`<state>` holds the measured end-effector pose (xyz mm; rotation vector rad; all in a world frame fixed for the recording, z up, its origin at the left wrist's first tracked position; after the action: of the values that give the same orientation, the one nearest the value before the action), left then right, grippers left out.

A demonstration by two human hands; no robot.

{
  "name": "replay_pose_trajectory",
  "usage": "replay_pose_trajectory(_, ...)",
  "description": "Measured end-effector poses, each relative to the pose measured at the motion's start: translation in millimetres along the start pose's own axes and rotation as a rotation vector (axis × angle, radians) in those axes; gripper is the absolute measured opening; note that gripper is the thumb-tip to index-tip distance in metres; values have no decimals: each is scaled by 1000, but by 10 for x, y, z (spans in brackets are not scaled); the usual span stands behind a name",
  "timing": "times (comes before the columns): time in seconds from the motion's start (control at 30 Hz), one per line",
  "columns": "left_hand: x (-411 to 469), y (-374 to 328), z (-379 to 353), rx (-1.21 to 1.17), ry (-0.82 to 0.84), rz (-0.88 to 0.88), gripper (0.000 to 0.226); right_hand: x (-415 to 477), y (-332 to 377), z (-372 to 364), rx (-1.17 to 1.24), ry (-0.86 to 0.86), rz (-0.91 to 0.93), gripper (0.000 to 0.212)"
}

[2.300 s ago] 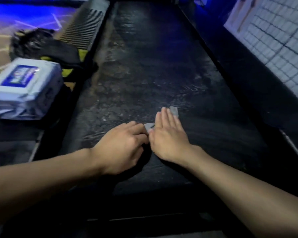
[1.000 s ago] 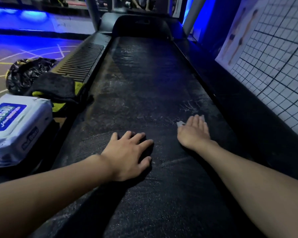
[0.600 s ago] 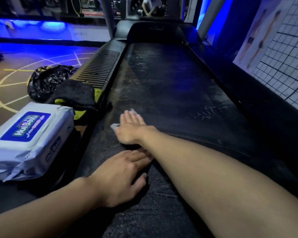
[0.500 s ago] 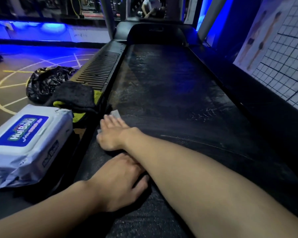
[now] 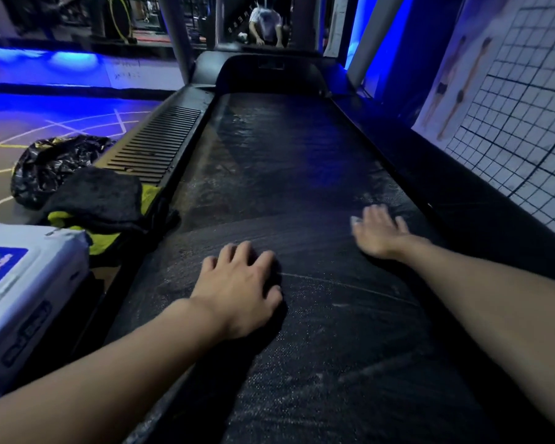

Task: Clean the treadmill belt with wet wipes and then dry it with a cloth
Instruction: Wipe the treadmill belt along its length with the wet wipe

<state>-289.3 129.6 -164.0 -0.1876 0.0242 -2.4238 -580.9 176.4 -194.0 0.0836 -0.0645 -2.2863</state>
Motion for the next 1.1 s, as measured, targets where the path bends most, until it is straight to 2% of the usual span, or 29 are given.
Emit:
replay_pose_trajectory(0.1, 103, 66, -21, 79, 50, 61, 51, 223, -338, 11, -17, -38, -191, 67)
replay_pose_trajectory(0.23, 218, 63, 25, 126, 33, 48, 53, 462, 36, 20, -34, -65, -168, 65)
replay_pose_trajectory(0.33, 233, 45, 44, 144, -12, 35, 53, 647, 727, 4, -26, -80, 24, 66)
replay_pose_trajectory(0.43, 256, 85, 52, 128, -41, 36, 50, 562, 1756, 8, -70, -138, 298, 61)
replay_pose_trajectory(0.53, 258, 187, 59, 90, -79, 45, 49, 226, 2661, -149, 16, -14, 578, 62)
replay_pose_trajectory(0.6, 207, 205, 34, 82, -89, 31, 50, 104, 2836, -231, 65, 44, 666, 62)
replay_pose_trajectory(0.73, 165, 181, 35, 83, -84, 24, 47, 111, 2390, -158, 96, 51, 602, 63)
replay_pose_trajectory(0.97, 146, 155, 39, 90, -25, 35, 51, 8, 834, -69, -7, 51, 331, 67)
replay_pose_trajectory(1.03, 145, 150, 43, 88, 3, 39, 51, -173, 673, -65, -21, 51, 297, 67)
replay_pose_trajectory(1.1, 114, 152, 66, 74, 19, 35, 51, -422, 753, -67, -28, 50, 339, 66)
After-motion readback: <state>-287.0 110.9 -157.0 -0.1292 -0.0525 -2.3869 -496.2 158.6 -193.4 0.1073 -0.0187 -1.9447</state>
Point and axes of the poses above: each hand's wrist, its own x-axis towards the middle knuckle, its own z-axis out of the back of the hand, y = z × x, the point moved 5 cm from there along x, towards the middle knuckle, and after that the axes turned 12 degrees about -y, right-handed, at the moved point
